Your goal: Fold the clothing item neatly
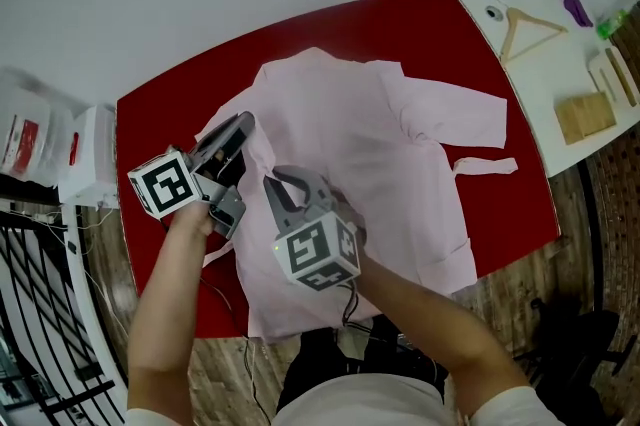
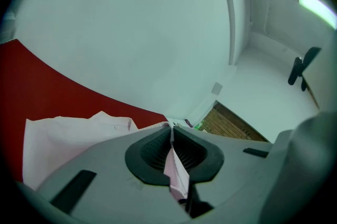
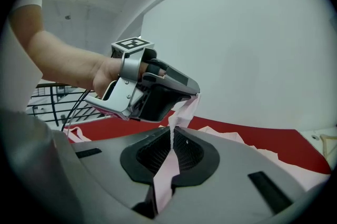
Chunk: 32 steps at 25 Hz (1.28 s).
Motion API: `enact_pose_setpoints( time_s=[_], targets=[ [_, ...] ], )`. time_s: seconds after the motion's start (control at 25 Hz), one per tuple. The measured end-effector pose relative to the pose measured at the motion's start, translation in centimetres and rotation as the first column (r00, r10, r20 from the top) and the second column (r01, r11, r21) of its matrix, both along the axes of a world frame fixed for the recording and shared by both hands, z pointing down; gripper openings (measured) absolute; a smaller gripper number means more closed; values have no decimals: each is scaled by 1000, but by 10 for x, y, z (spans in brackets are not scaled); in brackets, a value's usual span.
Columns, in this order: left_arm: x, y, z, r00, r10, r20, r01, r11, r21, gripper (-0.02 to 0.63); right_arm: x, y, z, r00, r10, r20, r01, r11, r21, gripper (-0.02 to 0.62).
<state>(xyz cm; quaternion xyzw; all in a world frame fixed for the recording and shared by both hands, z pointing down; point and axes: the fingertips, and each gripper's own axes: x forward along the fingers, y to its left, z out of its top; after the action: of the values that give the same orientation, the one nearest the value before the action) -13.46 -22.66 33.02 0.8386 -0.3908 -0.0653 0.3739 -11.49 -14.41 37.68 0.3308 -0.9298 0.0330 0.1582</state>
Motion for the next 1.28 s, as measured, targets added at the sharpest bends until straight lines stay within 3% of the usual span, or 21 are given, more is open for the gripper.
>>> enact_pose_setpoints(
  time_s=[0.44,0.72,0.76,0.84,0.92,1.12,1.28],
  targets=[
    [73,-42,56,992,94,83,-86,991,-100,17,62,-36,42,990,135,35,-128,978,-163,26],
    [104,-54,114,991,134,30,-125,972,-201,18,95,-51,88,980,200,3,-192,947,-258,26],
    [107,-54,120,990,138,27,-130,968,-213,27,98,-53,96,978,207,-1,-199,941,-275,26],
    [113,-54,130,987,158,34,-146,963,-227,113,104,-55,109,975,223,-3,-213,925,-313,26],
    [116,-52,137,983,181,44,-165,957,-237,142,109,-57,121,972,234,-3,-220,908,-358,26],
    [103,-47,142,982,178,68,-157,957,-242,156,120,-57,146,959,282,34,-232,846,-480,28],
    [85,-42,131,982,161,98,-139,969,-203,156,128,-59,144,938,335,90,-243,819,-520,39]
  ],
)
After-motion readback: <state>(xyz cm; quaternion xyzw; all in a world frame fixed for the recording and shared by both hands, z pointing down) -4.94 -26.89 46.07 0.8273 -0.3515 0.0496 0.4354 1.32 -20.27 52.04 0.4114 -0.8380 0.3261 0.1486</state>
